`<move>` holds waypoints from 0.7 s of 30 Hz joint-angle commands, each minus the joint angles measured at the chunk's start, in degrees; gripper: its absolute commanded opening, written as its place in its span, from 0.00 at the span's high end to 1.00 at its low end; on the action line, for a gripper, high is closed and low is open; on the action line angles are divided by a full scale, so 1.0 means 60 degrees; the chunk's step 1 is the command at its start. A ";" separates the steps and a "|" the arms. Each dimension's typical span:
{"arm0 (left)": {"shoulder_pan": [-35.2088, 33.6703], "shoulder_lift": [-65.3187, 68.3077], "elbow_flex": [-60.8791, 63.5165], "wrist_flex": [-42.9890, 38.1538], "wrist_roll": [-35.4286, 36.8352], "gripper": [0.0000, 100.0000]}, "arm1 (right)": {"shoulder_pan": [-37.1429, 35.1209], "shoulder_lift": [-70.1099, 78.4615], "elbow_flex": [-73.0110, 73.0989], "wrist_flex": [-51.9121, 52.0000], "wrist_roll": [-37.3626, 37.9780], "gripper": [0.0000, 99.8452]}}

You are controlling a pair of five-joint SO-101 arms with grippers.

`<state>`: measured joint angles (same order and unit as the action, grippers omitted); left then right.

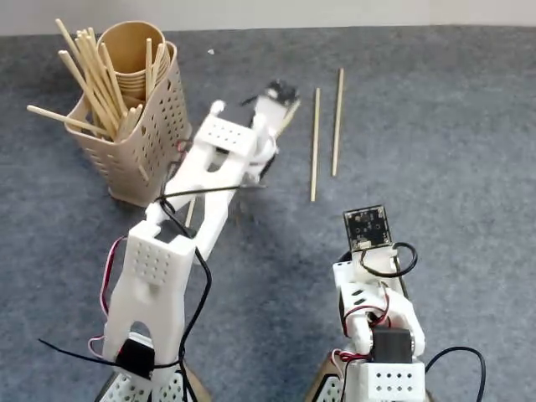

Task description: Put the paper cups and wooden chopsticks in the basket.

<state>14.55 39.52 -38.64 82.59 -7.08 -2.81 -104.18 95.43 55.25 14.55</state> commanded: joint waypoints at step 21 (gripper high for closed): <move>-0.3436 -0.5018 -0.9487 0.2945 -0.0615 1.00 | -0.0081 -0.0139 0.1194 -0.0125 0.0073 0.97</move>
<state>-2.86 13.58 -92.26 96.57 -12.79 -2.81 -104.18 95.43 55.25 14.55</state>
